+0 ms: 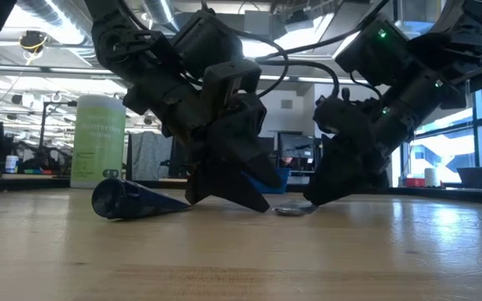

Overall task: Pick & Place Travel size toiletries
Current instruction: Put the black hair comb into the red basket

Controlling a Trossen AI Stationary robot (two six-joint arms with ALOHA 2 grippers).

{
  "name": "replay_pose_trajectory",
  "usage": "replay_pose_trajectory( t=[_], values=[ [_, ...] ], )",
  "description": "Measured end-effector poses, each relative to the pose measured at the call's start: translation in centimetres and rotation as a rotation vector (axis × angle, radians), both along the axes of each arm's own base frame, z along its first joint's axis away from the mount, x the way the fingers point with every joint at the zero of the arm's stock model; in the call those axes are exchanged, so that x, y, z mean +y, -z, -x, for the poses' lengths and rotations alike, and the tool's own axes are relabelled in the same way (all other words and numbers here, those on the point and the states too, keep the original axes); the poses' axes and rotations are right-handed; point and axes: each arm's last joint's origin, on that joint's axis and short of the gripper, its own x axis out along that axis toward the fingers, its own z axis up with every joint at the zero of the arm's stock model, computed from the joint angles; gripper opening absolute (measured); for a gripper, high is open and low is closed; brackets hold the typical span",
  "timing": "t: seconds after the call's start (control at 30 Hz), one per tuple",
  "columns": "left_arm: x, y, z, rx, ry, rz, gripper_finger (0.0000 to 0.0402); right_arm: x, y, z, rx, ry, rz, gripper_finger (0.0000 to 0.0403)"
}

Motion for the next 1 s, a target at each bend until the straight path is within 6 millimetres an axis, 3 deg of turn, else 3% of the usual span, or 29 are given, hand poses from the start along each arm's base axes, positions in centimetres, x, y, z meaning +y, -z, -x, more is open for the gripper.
replay_pose_trajectory(
  t=[0.27,0.57,0.73,1.0],
  values=[
    [0.1,-0.1,-0.1,-0.004,0.023,-0.019,0.0149,-0.2,-0.1,-0.2,-0.026,0.000,-0.002,0.0137],
    [0.0,-0.1,-0.2,0.000,0.043,-0.031,0.0145,0.1,-1.7,-0.2,-0.082,-0.069,-0.002,0.0137],
    [0.0,-0.1,-0.2,0.000,0.045,-0.034,0.0145,0.9,-1.5,-0.1,-0.069,-0.102,-0.008,0.0137],
    [0.1,-0.1,-0.2,-0.001,0.045,-0.036,0.0145,1.4,-1.5,0.1,-0.067,-0.105,0.119,0.0137]
  ],
)
